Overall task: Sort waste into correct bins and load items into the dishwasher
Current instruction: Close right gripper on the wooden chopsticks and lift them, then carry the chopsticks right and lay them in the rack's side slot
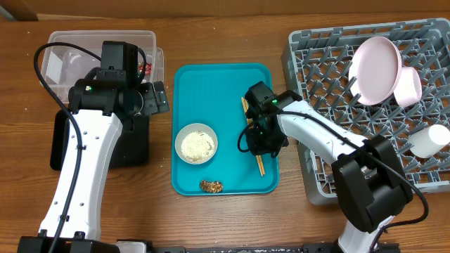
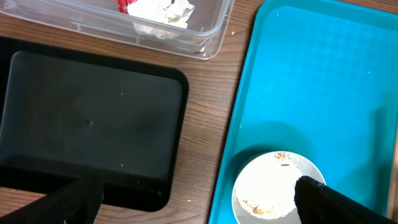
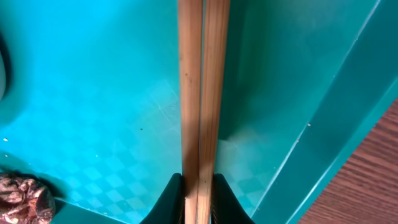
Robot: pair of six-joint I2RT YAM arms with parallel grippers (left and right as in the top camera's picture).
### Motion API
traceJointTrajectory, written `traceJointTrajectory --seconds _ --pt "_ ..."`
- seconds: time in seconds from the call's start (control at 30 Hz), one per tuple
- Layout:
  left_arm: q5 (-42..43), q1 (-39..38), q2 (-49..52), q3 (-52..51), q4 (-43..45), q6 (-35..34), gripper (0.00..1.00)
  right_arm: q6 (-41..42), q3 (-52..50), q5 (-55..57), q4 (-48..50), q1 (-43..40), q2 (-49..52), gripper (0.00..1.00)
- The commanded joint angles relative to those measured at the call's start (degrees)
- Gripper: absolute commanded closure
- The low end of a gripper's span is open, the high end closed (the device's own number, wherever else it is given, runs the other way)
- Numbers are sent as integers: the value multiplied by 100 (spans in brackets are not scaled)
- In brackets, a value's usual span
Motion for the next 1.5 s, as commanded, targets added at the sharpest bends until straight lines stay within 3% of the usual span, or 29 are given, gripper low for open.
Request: traceJointTrajectory --seconds 0.0,0.37,0.53,0.67,0.9,1.47 --pt "26 15 -59 120 -13 -57 0 162 151 9 -9 50 -254 96" --pt "22 15 -59 120 -11 -55 0 219 157 109 -7 52 -745 96" --pt "24 15 -59 120 7 -55 0 -350 592 157 -767 -116 -1440 95" --pt "26 15 -59 120 7 -57 0 -699 1355 841 -1696 -887 -1591 96" --pt "24 15 -59 120 11 -55 0 -1241 1460 1069 -2065 -2236 -1589 96" --pt "28 15 -59 120 4 -33 0 -1545 240 557 -1279 -2415 -1578 96"
